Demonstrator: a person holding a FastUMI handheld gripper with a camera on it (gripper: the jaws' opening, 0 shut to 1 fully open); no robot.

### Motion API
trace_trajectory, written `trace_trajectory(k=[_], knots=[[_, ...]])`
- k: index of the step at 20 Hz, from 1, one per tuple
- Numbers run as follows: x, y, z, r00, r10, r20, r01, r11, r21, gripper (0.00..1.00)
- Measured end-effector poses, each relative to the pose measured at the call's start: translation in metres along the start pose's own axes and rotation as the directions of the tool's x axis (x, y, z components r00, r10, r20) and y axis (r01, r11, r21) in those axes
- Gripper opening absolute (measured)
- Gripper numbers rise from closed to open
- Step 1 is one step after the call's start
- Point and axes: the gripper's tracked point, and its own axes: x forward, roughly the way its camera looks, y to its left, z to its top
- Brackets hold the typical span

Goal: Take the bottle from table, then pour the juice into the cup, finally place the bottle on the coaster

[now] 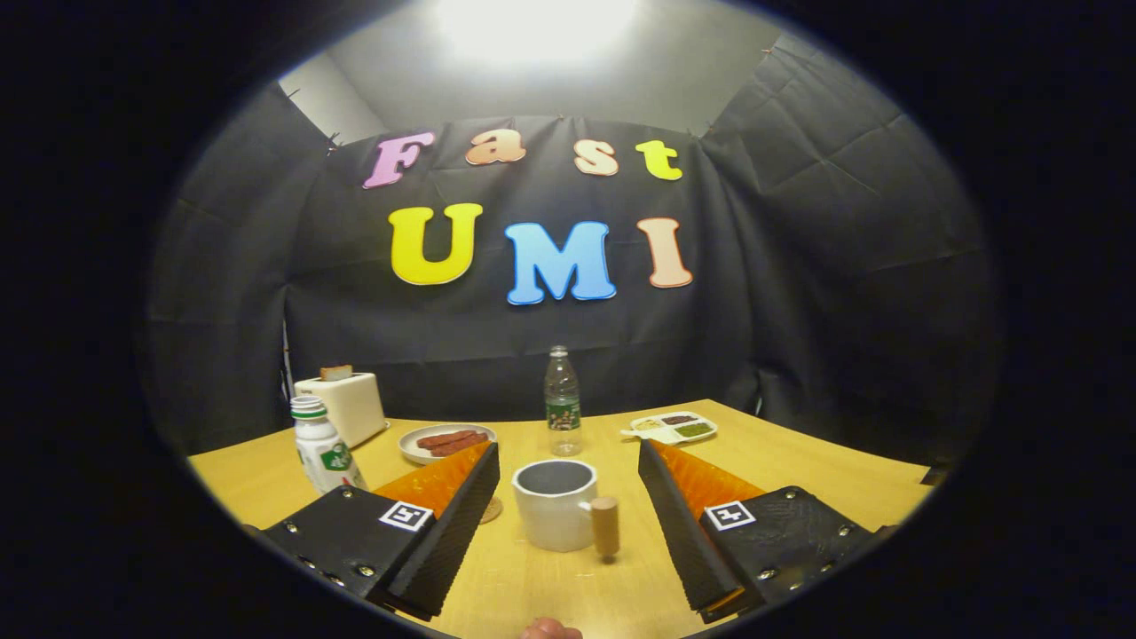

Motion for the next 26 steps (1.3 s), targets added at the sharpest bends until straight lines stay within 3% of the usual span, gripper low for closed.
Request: trace_trajectory(k=[6, 12, 26], knots=[[-0.005, 0.068, -0.02, 0.993, 0.118, -0.028, -0.118, 0.993, -0.015, 0.96], [-0.017, 0.141, -0.029, 0.948, 0.318, -0.016, -0.318, 0.948, -0.034, 0.96], [0.048, 0.212, -0.075, 0.893, 0.433, -0.124, -0.441, 0.897, -0.042, 0.96]])
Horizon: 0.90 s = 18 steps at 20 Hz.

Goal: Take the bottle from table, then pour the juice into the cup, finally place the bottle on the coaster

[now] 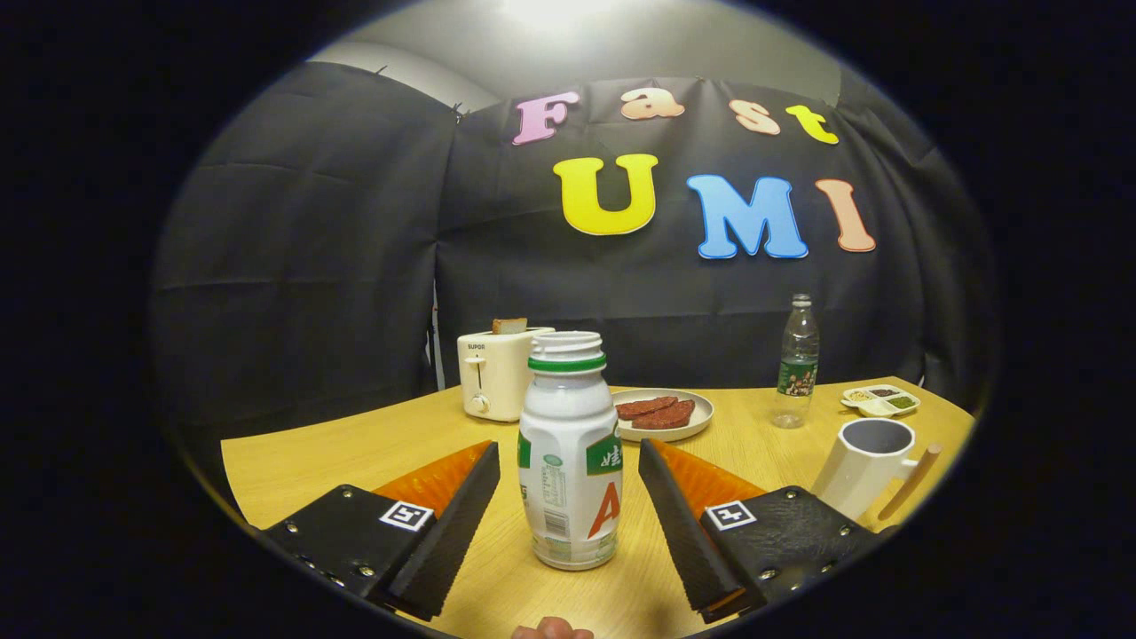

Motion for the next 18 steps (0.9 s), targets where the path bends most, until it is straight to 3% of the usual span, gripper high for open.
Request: trace_trajectory(k=[6, 7, 9, 18], knots=[[0.016, -0.001, -0.012, 0.999, -0.026, -0.044, 0.022, 0.997, -0.071, 0.95], [0.014, 0.0, -0.011, 0.999, -0.021, -0.046, 0.019, 0.998, -0.064, 0.74], [0.011, -0.002, -0.013, 0.998, -0.047, -0.051, 0.045, 0.998, -0.039, 0.7], [-0.011, -0.017, 0.005, 0.983, -0.179, -0.031, 0.181, 0.981, 0.068, 0.68]])
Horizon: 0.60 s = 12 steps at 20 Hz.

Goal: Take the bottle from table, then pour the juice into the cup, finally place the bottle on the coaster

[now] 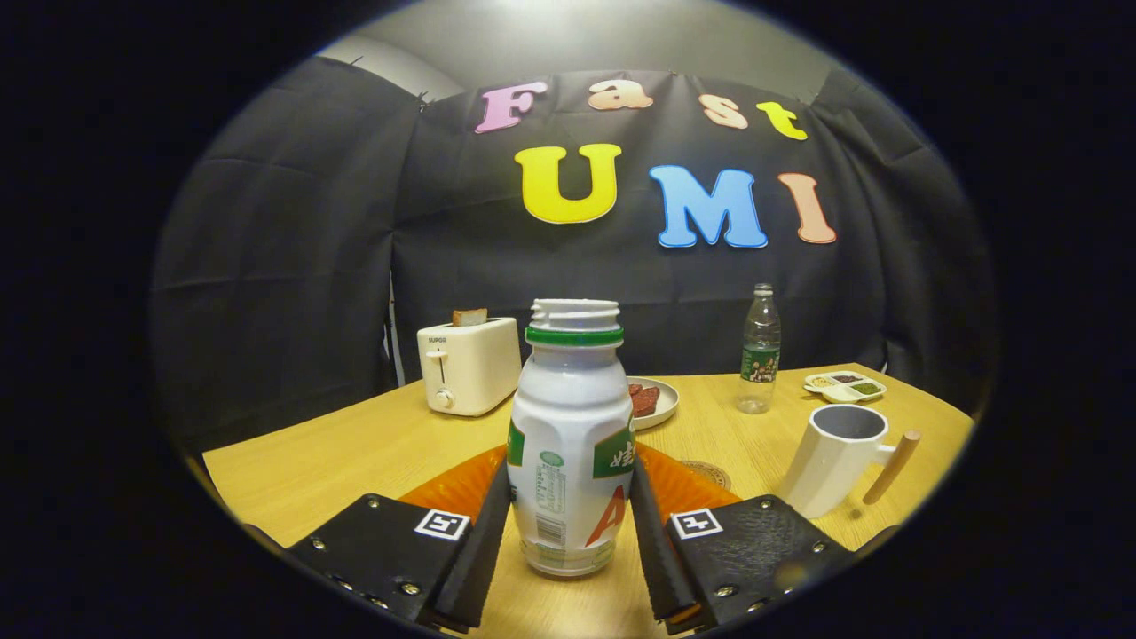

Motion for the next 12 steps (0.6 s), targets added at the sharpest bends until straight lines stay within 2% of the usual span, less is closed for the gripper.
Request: trace_trajectory(k=[7, 10, 12], knots=[[-0.004, -0.024, 0.022, 0.999, -0.025, 0.035, 0.017, 0.976, 0.215, 0.68], [-0.004, -0.036, 0.02, 0.999, -0.043, 0.015, 0.038, 0.966, 0.255, 0.67], [-0.003, -0.039, 0.022, 0.999, -0.032, 0.019, 0.024, 0.951, 0.31, 0.68]])
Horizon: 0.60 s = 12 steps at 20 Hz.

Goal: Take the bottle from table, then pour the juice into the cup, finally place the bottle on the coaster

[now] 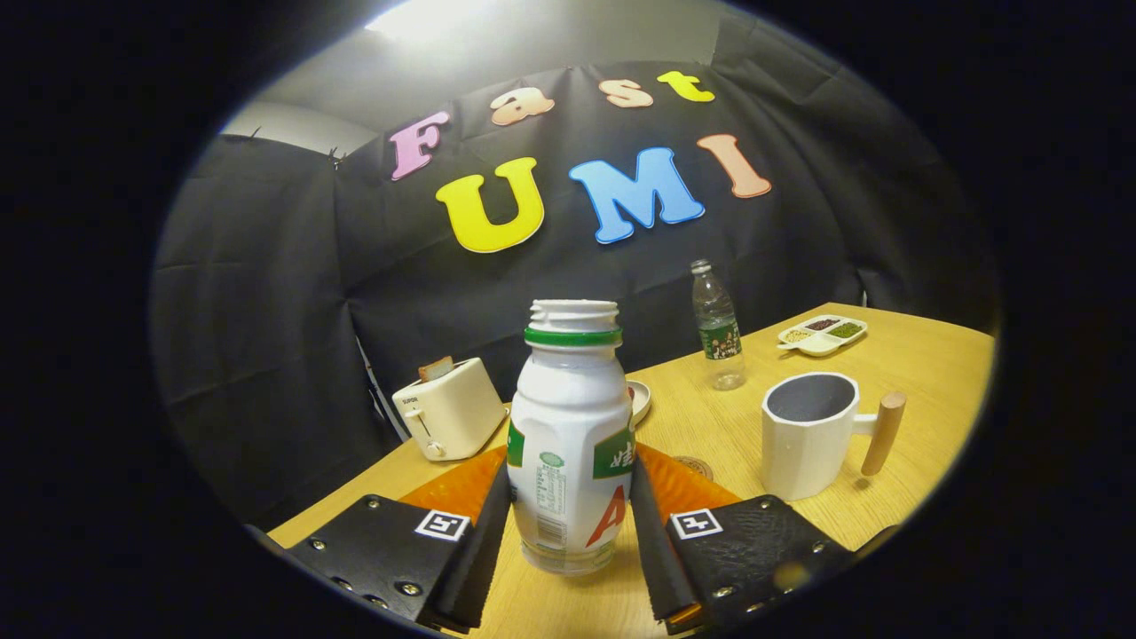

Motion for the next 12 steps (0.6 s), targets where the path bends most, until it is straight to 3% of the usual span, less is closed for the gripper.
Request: trace_trajectory(k=[5, 12], knots=[[0.002, -0.011, 0.007, 0.999, 0.029, 0.018, -0.033, 0.967, 0.253, 0.67], [0.011, -0.022, 0.005, 0.999, 0.031, 0.009, -0.032, 0.927, 0.374, 0.66]])
